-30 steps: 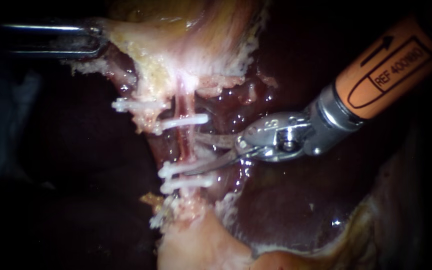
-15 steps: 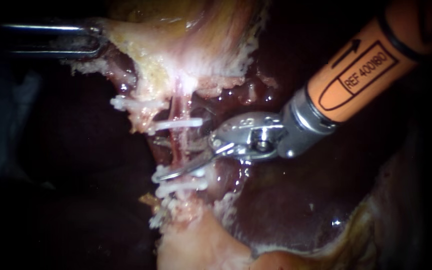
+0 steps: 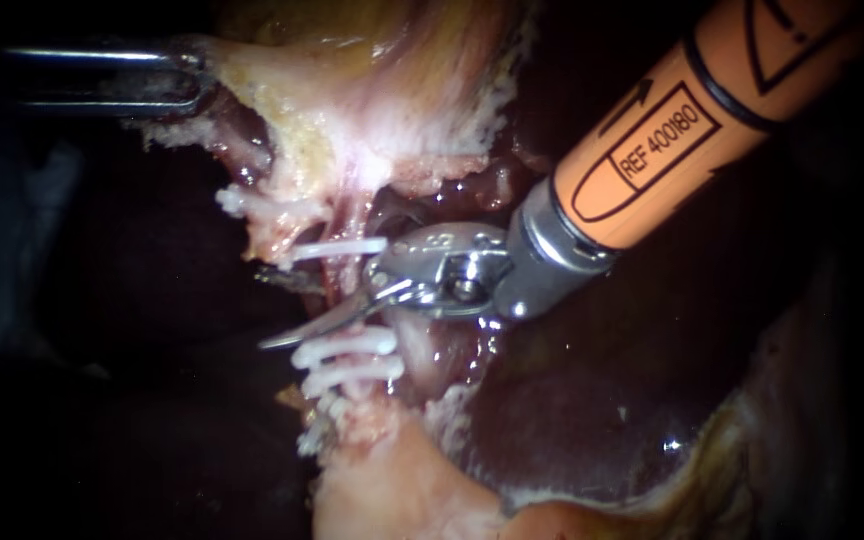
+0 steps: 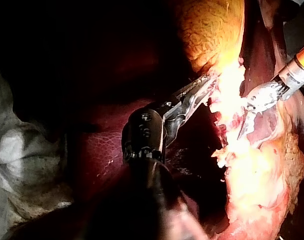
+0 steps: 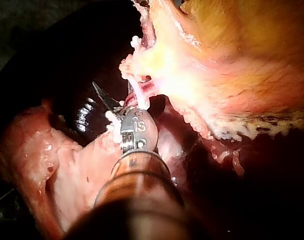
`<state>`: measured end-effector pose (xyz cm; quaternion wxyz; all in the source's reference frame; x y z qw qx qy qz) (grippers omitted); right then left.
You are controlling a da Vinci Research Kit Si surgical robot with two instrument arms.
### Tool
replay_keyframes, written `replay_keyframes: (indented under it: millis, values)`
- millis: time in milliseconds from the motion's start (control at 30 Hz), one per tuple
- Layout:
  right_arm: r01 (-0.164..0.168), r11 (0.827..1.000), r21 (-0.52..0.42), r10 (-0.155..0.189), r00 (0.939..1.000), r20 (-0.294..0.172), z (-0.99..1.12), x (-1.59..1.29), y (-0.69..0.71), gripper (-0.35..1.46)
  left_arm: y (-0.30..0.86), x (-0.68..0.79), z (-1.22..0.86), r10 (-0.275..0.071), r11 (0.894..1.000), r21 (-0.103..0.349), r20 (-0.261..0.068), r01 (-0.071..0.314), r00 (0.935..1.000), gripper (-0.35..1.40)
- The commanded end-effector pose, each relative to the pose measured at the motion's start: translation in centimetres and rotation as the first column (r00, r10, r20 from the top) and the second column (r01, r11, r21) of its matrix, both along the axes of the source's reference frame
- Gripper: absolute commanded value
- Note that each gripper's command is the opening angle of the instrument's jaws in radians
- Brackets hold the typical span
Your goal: Go to the cutting position right tube
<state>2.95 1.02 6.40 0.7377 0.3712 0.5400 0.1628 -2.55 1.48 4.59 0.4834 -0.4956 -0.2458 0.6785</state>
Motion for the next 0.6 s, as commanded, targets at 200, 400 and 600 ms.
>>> replay_keyframes:
  millis: [200, 400, 600]
  values:
    - [0.027, 0.999, 0.018, -0.026, 0.9985, -0.048, -0.14, -0.03, -0.06, 1.16, 0.00, 0.00, 0.00, -0.001, 1.000, 0.000, -0.001, 0.001, 1.0000, -0.35]
    - [0.060, 0.997, 0.048, -0.055, 0.9929, -0.105, -0.44, -0.08, -0.13, 1.14, 0.00, 0.01, 0.00, 0.000, 1.000, 0.000, 0.000, 0.000, 1.0000, -0.35]
    - [0.046, 0.996, 0.076, -0.035, 0.9890, -0.143, -0.72, -0.12, -0.07, 1.14, 0.00, 0.01, 0.01, 0.000, 1.000, 0.000, 0.000, 0.000, 1.0000, -0.35]
